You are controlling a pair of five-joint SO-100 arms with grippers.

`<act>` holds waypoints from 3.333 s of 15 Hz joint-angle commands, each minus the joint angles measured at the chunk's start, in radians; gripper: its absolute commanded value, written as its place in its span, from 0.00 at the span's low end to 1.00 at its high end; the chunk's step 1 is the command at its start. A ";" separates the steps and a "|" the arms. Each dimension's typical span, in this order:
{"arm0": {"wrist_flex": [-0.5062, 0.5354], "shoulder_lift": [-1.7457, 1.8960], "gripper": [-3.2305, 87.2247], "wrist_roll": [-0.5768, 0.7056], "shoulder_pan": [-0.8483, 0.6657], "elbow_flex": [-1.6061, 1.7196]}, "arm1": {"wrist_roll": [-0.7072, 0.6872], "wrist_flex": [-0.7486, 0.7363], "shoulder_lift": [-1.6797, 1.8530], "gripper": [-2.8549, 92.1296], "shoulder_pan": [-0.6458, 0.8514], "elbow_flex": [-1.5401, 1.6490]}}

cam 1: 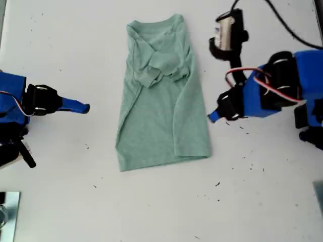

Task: Fold t shirt

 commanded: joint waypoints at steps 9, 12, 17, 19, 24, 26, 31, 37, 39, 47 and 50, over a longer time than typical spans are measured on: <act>-0.071 -0.273 0.03 -0.238 0.101 -0.195 | 0.048 0.006 1.266 0.05 0.083 1.101; 0.261 -1.140 0.03 -0.385 0.261 -1.003 | 0.038 0.003 1.269 0.05 0.089 1.101; 0.529 -1.772 0.03 -0.304 0.328 -1.778 | 0.041 0.005 1.272 0.05 0.091 1.101; 0.515 -1.805 0.27 -0.288 0.308 -1.779 | 0.043 0.005 1.272 0.05 0.089 1.101; 0.247 -1.842 0.33 -0.241 0.229 -1.460 | 0.043 0.005 1.275 0.05 0.084 1.101; 0.058 -1.890 0.32 -0.239 0.201 -1.281 | 0.044 0.005 1.276 0.05 0.077 1.101; 0.020 -1.982 0.03 -0.273 0.213 -1.290 | 0.043 0.005 1.278 0.05 0.071 1.101; 0.189 -1.615 0.03 -0.310 0.204 -1.411 | 0.044 0.005 1.278 0.05 0.074 1.103; 0.138 -1.852 0.03 -0.219 0.176 -1.589 | 0.044 0.005 1.278 0.05 0.075 1.103; 0.224 -2.595 0.31 -0.078 0.150 -2.329 | 0.051 0.006 1.278 0.05 0.067 1.103; 0.548 -2.218 0.12 -0.137 0.170 -2.232 | 0.048 0.006 1.278 0.05 0.075 1.103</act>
